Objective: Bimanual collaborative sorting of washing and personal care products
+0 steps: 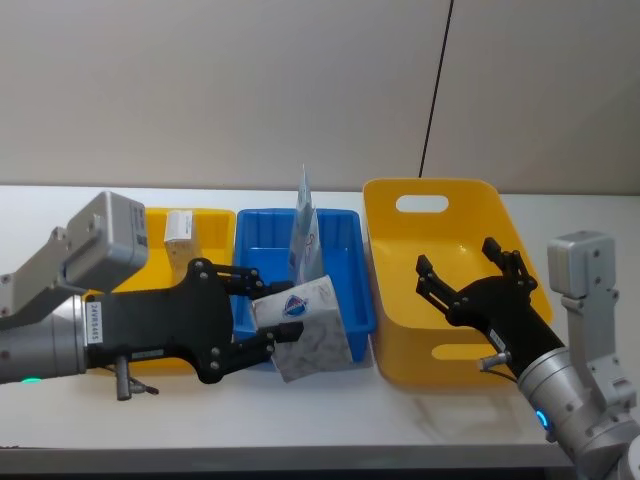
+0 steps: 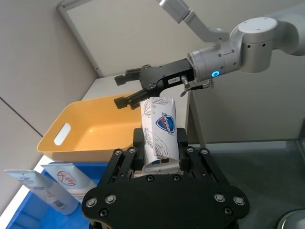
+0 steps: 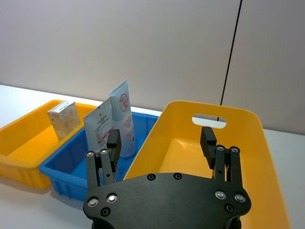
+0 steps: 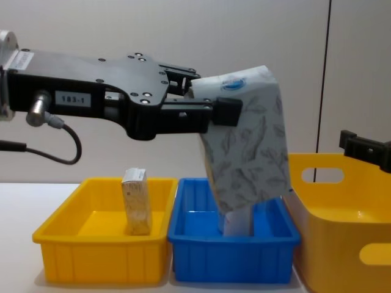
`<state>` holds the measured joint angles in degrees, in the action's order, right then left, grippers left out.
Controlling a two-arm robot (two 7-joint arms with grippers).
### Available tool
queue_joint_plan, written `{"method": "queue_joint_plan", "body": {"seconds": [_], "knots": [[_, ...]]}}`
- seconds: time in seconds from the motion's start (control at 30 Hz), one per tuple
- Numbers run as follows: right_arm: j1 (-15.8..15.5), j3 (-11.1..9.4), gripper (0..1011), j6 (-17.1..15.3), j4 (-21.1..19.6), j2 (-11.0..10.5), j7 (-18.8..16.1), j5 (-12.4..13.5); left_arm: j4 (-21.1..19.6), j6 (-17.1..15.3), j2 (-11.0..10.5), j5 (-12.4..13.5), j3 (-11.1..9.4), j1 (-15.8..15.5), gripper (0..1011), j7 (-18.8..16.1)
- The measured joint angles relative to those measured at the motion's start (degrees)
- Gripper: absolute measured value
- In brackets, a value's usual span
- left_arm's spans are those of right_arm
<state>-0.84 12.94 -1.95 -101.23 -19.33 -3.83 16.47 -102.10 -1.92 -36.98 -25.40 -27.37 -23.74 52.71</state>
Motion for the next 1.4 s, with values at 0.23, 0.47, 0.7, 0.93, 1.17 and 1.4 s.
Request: {"method": "queue_joint_plan", "body": {"seconds": [0.23,0.47,0.7,0.93,1.17,1.4], "knots": [[0.0,0.0,1000,0.0,0.0,0.0,0.0,0.0,0.0,0.4,0.0,-0.3,-0.5,-0.1,356,0.8],[0.0,0.0,1000,0.0,0.0,0.0,0.0,0.0,0.0,0.7,0.0,-0.5,-0.8,-0.2,356,1.2],[0.0,0.0,1000,0.0,0.0,0.0,0.0,0.0,0.0,0.8,0.0,-0.6,-1.0,-0.3,356,1.5],[0.0,0.0,1000,0.0,0.0,-0.1,-0.2,0.0,0.0,0.9,0.0,-0.7,-1.1,-0.3,356,1.6],[0.1,-0.3,1000,0.0,-0.2,-1.3,-3.2,1.2,0.0,0.9,0.0,-0.7,-1.1,-0.3,356,1.7],[0.2,-0.7,1000,-0.4,-0.5,-3.1,-7.2,2.8,0.0,1.0,0.0,-0.8,-1.1,-0.3,356,1.7]]}}
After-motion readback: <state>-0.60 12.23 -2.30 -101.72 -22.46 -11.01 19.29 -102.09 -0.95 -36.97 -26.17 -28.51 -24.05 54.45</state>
